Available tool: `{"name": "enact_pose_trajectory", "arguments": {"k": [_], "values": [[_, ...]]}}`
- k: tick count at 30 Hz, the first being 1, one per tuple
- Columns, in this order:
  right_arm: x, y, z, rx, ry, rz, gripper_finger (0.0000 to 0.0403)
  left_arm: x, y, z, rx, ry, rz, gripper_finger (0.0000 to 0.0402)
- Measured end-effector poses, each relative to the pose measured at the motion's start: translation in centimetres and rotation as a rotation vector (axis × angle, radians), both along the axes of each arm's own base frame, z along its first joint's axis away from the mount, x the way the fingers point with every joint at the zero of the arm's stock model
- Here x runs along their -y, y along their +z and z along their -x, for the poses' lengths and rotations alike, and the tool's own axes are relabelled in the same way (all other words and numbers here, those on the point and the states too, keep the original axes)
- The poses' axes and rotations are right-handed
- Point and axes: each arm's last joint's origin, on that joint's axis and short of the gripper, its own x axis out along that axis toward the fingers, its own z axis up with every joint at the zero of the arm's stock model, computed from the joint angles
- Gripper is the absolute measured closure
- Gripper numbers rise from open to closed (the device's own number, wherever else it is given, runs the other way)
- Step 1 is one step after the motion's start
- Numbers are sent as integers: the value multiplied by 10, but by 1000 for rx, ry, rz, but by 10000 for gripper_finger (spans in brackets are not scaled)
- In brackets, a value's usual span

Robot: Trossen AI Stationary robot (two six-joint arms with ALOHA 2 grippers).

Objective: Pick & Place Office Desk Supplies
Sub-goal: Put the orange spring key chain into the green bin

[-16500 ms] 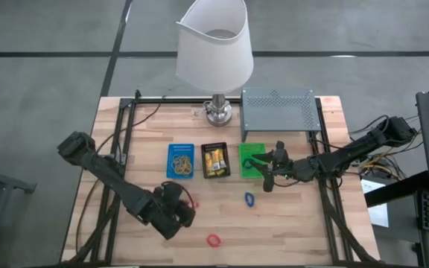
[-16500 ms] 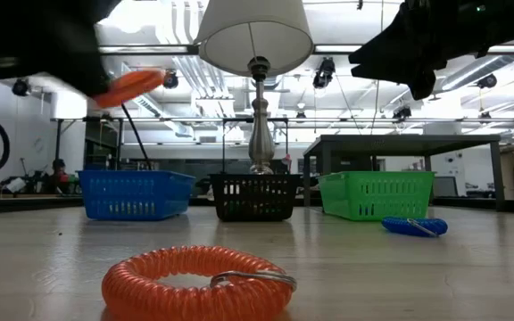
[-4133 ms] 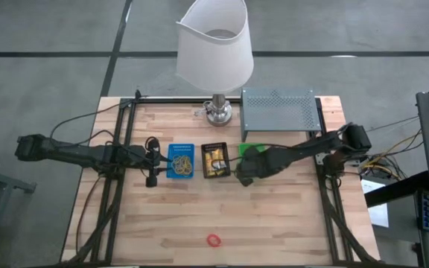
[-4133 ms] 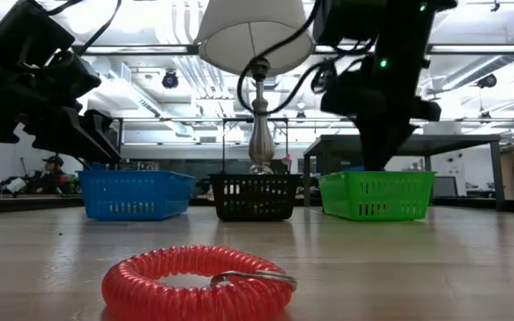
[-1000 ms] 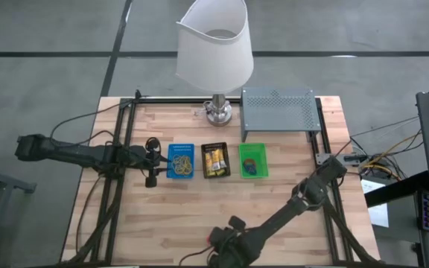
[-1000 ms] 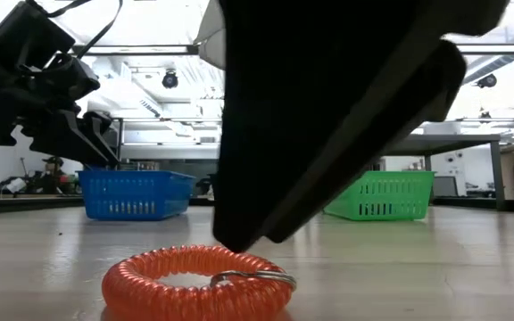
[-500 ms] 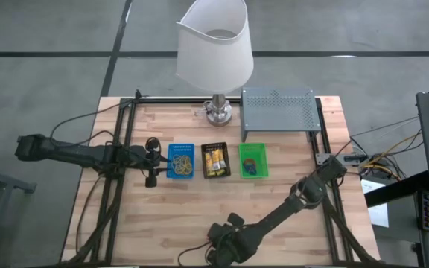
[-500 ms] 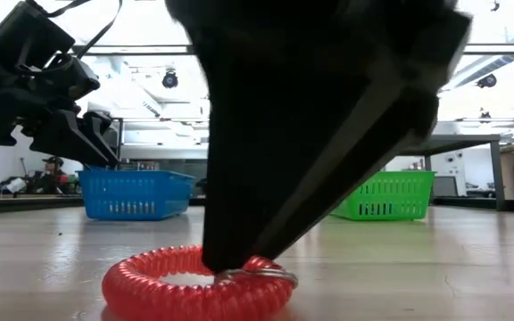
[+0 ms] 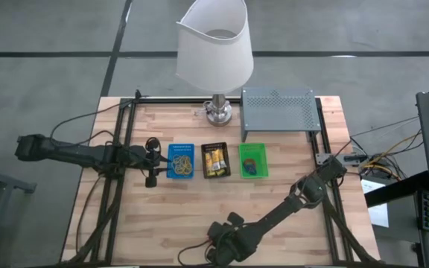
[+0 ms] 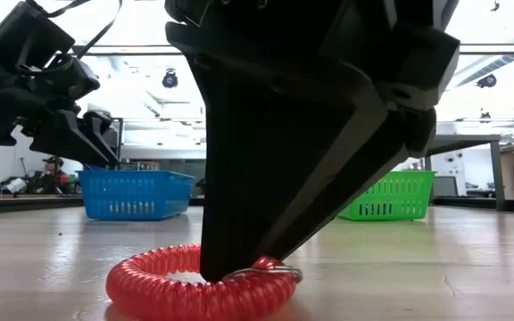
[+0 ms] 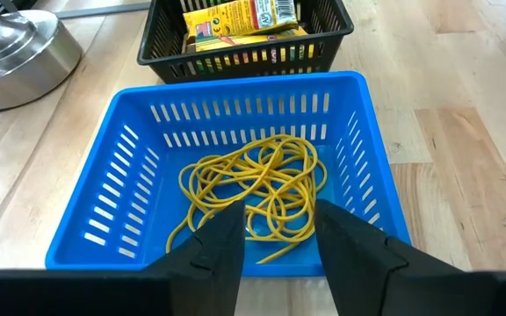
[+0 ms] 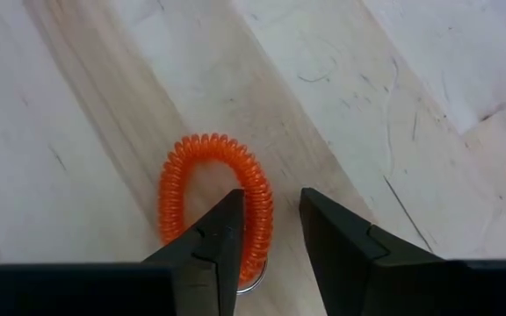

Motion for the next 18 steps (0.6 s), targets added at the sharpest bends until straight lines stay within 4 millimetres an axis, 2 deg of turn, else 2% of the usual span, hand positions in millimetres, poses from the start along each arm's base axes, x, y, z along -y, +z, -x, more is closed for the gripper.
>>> {"name": "enact_pose_trajectory", "arguments": {"k": [13, 18], "values": [[2, -1, 2, -20, -17, 9, 357, 0, 0, 0, 0, 0, 0, 258], [3, -1, 2, -23, -17, 11, 367, 0, 0, 0, 0, 0, 0, 258]]}}
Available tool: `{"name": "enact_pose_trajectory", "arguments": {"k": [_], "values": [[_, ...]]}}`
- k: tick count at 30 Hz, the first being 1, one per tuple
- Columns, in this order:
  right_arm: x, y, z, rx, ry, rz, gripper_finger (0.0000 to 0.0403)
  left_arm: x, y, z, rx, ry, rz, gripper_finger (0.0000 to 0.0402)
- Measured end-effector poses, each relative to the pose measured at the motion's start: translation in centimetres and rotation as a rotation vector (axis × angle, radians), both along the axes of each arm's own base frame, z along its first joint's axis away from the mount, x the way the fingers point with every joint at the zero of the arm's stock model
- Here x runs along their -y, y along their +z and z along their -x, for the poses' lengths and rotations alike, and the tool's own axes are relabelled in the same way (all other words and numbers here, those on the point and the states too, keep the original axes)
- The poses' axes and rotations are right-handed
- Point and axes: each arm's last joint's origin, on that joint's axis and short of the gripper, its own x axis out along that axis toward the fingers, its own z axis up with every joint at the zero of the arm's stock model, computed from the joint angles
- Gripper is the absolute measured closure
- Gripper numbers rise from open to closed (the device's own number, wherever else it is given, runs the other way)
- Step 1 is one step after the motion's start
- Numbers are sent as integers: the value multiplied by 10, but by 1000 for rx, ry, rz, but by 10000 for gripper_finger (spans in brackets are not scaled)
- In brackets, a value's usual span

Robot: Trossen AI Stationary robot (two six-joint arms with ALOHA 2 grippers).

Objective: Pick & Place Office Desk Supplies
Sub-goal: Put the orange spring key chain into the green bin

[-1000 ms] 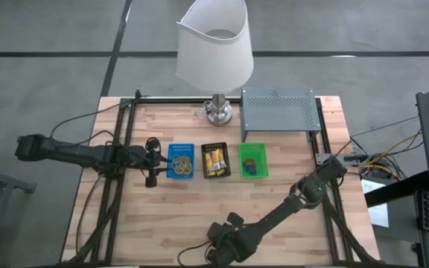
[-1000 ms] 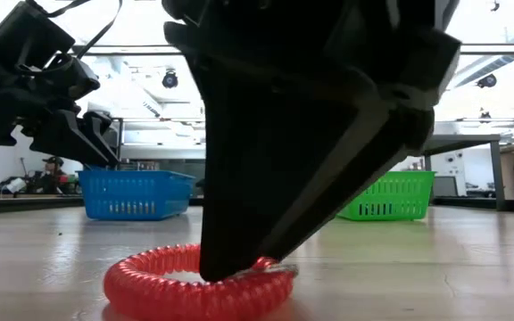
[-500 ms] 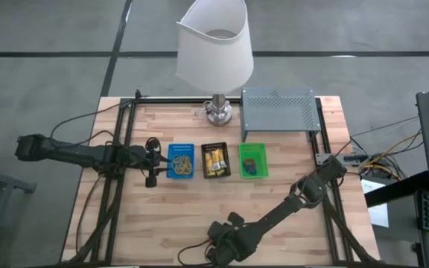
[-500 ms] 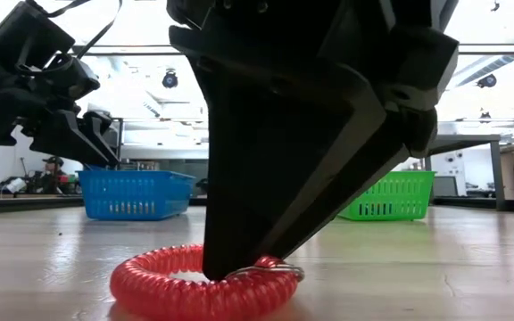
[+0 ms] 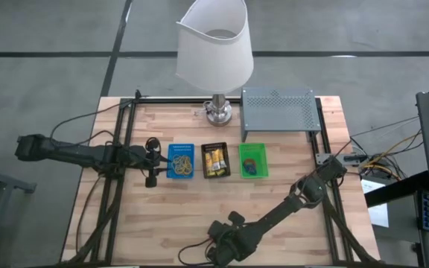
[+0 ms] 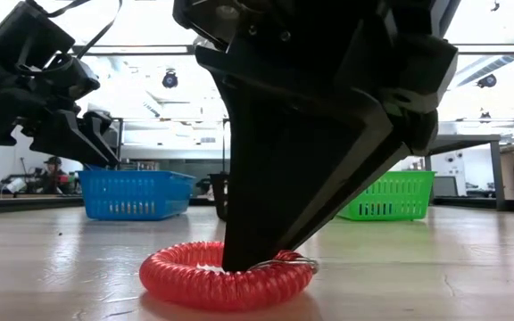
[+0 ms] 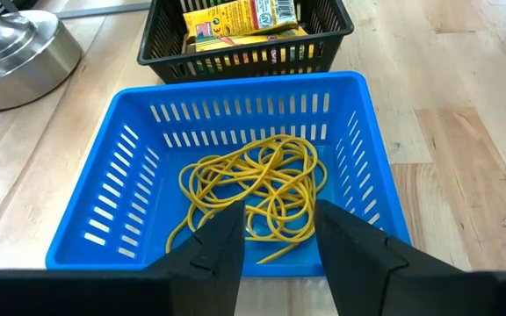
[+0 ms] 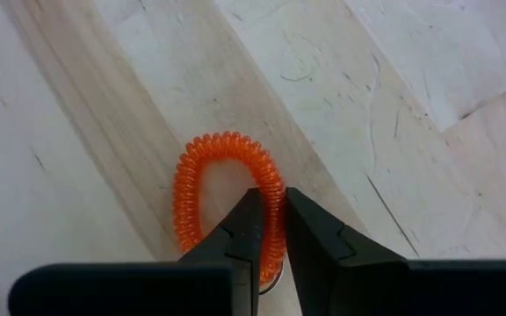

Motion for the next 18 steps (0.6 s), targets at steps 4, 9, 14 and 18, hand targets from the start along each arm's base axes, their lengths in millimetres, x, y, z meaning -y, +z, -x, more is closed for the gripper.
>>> {"name": "enact_pose_trajectory", "arguments": {"k": [4, 9, 14, 18], "values": [[0, 0, 0, -1, 0, 0, 368, 0, 0, 0, 0, 0, 0, 258], [0, 2, 1, 3, -17, -6, 368, 0, 0, 0, 0, 0, 0, 258], [2, 22, 3, -4, -15, -1, 369, 0, 0, 0, 0, 0, 0, 258], [6, 54, 9, 13, -8, -2, 369, 0, 0, 0, 0, 0, 0, 258]]}}
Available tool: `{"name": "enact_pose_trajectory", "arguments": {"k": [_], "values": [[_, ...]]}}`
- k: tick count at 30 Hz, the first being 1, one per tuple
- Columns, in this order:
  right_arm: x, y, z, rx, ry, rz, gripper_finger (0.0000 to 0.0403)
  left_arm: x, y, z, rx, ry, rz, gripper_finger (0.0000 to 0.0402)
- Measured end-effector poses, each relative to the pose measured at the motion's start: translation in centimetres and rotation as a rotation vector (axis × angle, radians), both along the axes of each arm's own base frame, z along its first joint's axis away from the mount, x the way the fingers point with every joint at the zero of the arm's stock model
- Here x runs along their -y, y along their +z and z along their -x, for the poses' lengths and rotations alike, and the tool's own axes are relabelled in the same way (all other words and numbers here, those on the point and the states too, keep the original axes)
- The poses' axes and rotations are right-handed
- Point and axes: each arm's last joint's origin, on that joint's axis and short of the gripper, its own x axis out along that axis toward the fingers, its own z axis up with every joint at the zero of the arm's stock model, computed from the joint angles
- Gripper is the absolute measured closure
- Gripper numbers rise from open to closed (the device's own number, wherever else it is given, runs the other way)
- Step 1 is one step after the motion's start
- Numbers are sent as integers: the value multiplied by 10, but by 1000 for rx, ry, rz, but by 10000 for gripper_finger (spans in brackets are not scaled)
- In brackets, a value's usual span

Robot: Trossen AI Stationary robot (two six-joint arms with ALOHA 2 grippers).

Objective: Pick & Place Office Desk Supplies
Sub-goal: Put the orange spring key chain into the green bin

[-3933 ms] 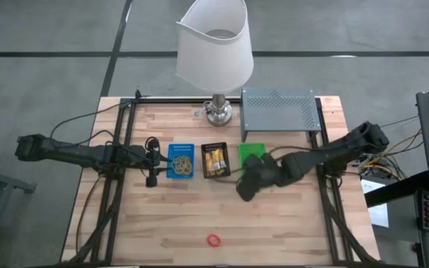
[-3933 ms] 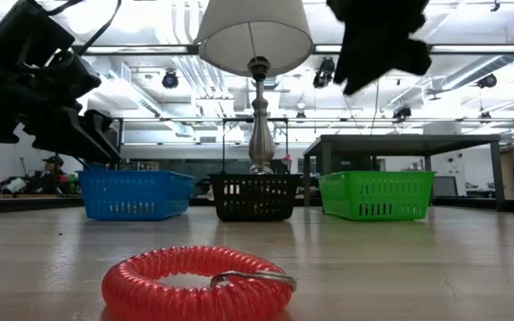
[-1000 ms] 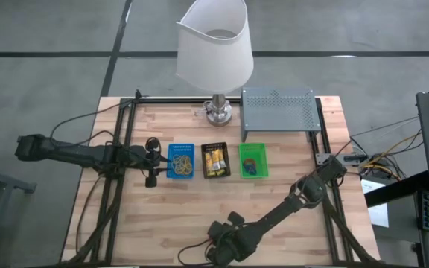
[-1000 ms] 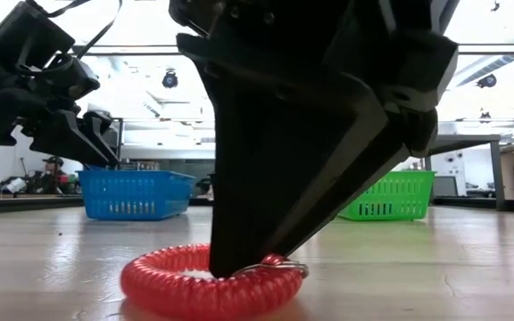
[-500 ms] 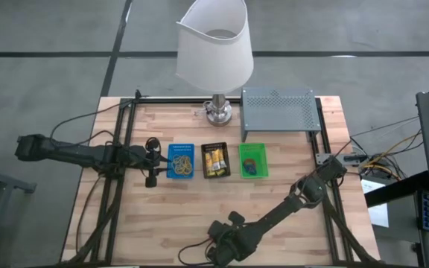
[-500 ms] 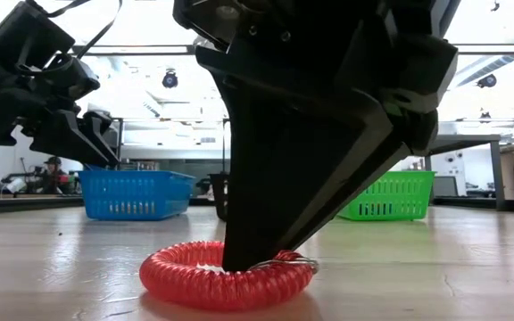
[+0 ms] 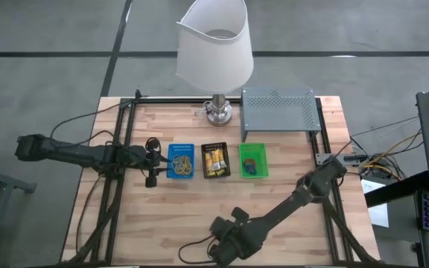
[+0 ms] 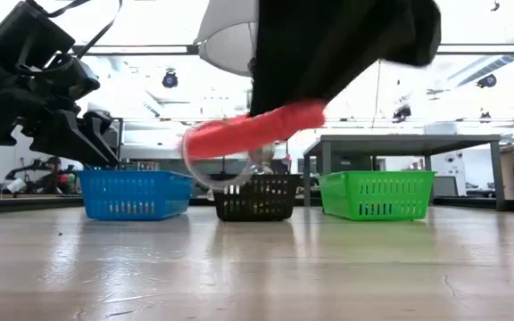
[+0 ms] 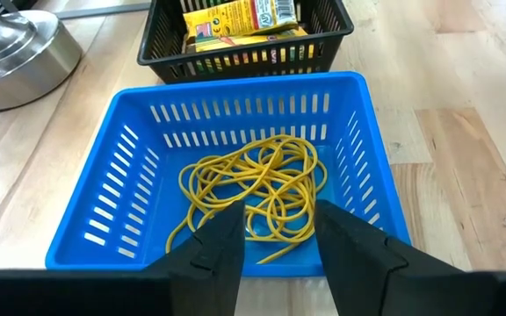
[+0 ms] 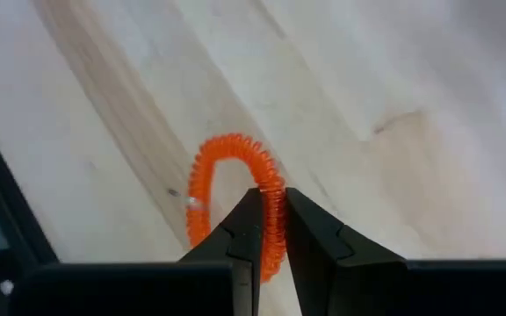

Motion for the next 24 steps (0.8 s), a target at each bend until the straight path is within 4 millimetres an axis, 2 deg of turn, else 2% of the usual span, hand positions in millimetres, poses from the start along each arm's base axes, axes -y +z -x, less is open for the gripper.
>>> {"name": "enact_pose_trajectory", "arguments": {"k": [4, 8, 12, 17, 24], "values": [[6, 17, 8, -21, 25, 46, 369, 0, 0, 0, 0, 0, 0, 258], [17, 43, 21, -34, 20, 114, 369, 0, 0, 0, 1, 0, 0, 258], [29, 56, 33, -99, 11, 204, 369, 0, 0, 0, 0, 0, 0, 259], [55, 84, 52, -200, -24, 298, 369, 0, 0, 0, 0, 0, 0, 259], [96, 127, 72, -147, -63, 270, 357, 0, 0, 0, 0, 0, 0, 259]]}}
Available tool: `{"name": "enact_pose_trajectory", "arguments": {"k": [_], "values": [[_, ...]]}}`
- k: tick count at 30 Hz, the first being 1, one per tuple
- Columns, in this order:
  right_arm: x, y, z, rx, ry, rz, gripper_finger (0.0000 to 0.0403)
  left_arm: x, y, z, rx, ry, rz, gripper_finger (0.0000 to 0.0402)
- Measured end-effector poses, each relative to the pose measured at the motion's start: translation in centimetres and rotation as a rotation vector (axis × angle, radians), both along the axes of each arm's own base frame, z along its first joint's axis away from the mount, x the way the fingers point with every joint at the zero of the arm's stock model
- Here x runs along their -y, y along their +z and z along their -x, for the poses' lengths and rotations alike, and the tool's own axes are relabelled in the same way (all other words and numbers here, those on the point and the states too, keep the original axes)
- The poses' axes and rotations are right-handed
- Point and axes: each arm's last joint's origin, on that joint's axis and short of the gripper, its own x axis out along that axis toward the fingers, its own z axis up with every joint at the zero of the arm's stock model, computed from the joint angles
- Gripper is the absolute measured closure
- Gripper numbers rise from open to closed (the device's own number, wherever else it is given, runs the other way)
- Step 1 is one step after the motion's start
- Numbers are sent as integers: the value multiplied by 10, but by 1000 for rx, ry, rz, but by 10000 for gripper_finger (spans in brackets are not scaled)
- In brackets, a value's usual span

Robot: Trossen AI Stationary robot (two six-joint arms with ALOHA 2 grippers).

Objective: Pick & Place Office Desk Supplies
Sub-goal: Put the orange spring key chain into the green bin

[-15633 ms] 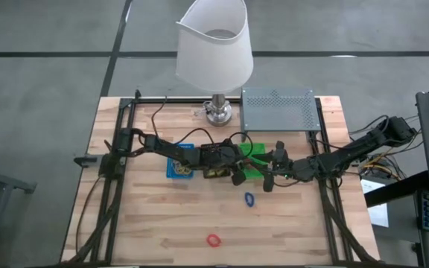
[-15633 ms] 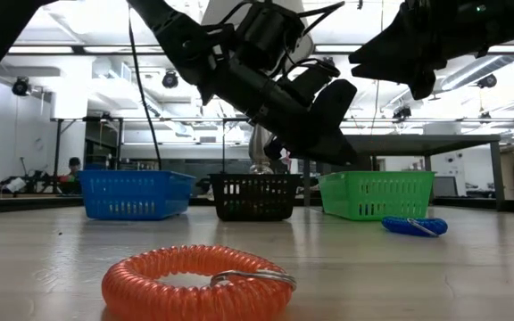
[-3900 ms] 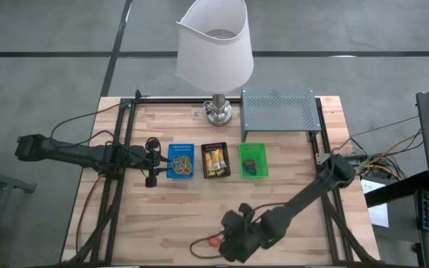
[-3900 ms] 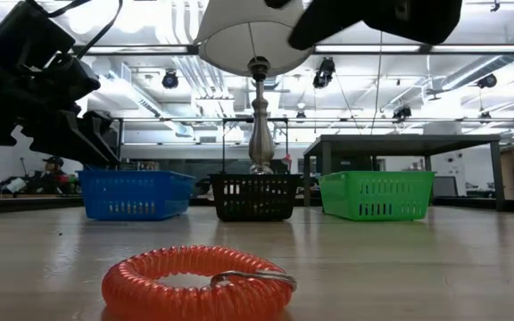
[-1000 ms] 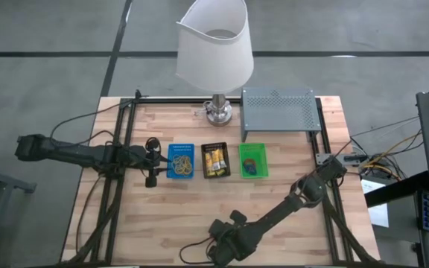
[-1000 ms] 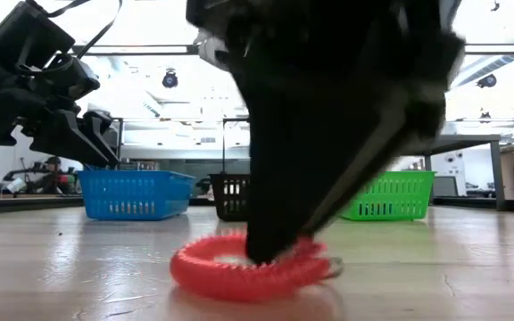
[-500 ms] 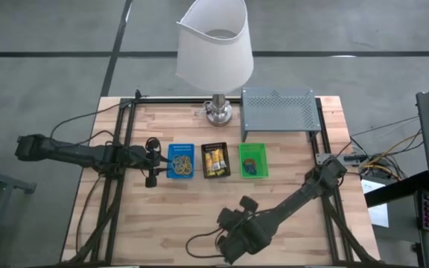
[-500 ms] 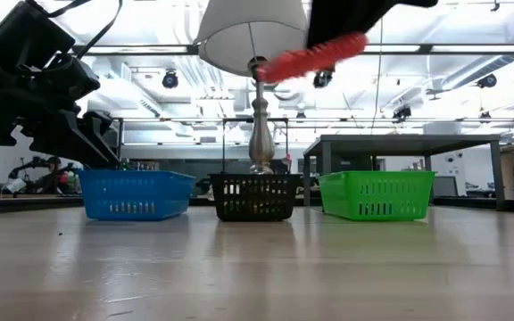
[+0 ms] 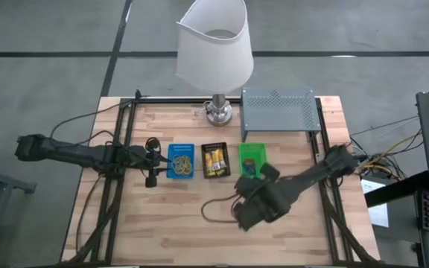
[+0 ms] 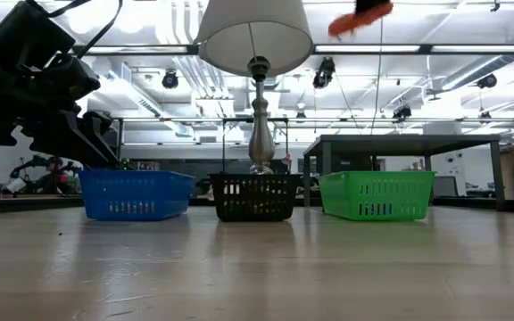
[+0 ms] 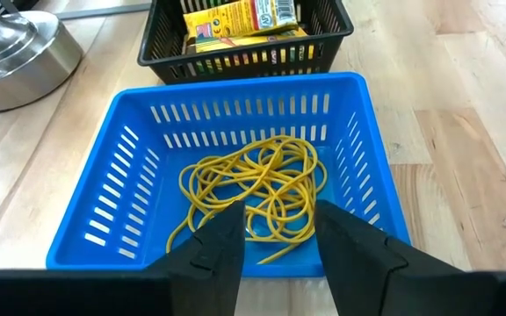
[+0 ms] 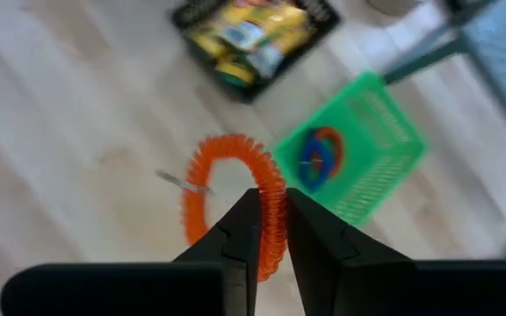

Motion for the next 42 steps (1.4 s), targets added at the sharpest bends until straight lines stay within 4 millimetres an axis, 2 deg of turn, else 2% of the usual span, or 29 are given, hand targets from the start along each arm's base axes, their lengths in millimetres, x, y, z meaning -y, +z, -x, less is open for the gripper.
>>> {"name": "enact_pose_trajectory", "arguments": {"k": [9, 16, 24, 35, 42], "values": [[43, -1, 28, -78, -71, -3, 350, 0, 0, 0, -3, 0, 0, 259], [66, -19, 40, -133, -121, 15, 350, 0, 0, 0, -1, 1, 0, 259], [95, -48, 41, -88, -170, 0, 349, 0, 0, 0, -1, 0, 0, 259], [139, -109, 34, 7, -245, -13, 349, 0, 0, 0, -1, 1, 0, 259], [162, -140, 37, 35, -263, -104, 349, 0, 0, 0, -1, 0, 0, 259]]}}
